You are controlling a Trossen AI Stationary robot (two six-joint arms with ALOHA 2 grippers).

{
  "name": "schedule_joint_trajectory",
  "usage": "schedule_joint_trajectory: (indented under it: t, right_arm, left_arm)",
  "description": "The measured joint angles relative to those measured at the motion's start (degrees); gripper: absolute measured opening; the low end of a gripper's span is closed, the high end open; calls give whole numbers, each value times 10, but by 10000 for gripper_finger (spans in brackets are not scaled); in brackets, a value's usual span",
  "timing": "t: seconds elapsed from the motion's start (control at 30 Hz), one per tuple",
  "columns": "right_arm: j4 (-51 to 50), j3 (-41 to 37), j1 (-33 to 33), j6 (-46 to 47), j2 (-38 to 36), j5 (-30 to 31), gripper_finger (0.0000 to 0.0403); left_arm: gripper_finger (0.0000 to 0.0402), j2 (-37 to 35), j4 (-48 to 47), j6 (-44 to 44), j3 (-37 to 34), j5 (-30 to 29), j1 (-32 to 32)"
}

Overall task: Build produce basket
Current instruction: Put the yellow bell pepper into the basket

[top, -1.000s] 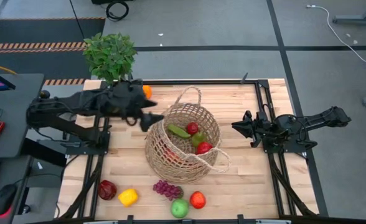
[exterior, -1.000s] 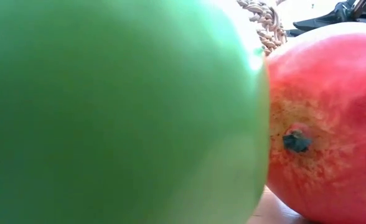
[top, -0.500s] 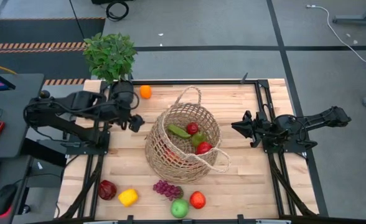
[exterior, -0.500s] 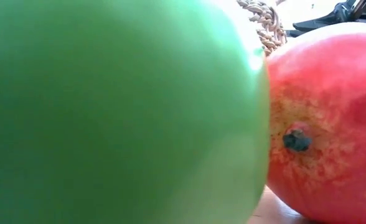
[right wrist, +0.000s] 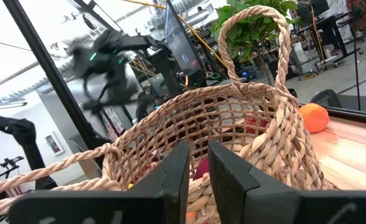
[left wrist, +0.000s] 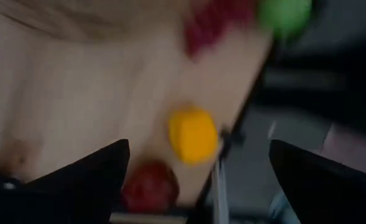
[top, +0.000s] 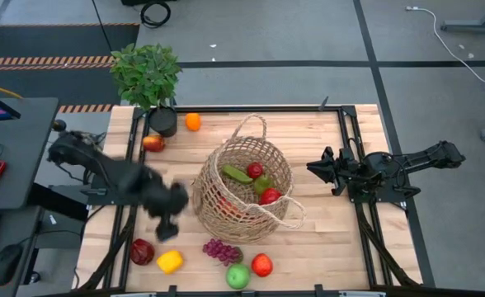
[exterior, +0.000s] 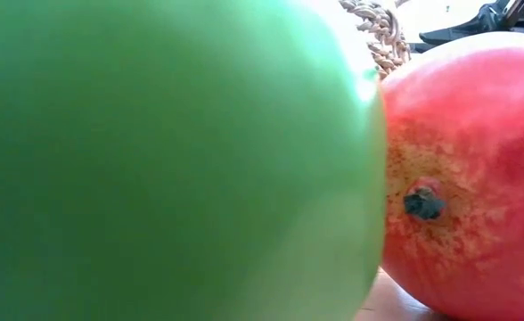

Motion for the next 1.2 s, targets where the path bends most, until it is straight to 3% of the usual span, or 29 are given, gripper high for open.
schedule_joint_trajectory:
  t: [0.17, 0.3, 0.8, 1.03, 1.2]
  right_arm:
    - [0, 0, 0, 0, 0, 0, 64]
    - [0, 0, 0, 0, 0, 0, 64]
    - [0, 0, 0, 0, 0, 0, 64]
    - [0, 0, 0, 0, 0, 0, 64]
    - [0, 0, 0, 0, 0, 0, 64]
  left_arm:
    - [392, 60, 32, -21, 0, 90, -96]
    - [392, 95, 76, -59, 0, 101, -156]
    - [392, 195, 112, -283, 0, -24, -236]
    - [392, 203, 115, -364, -15, -92, -255]
    - [392, 203, 171, -387, -57, -96, -264]
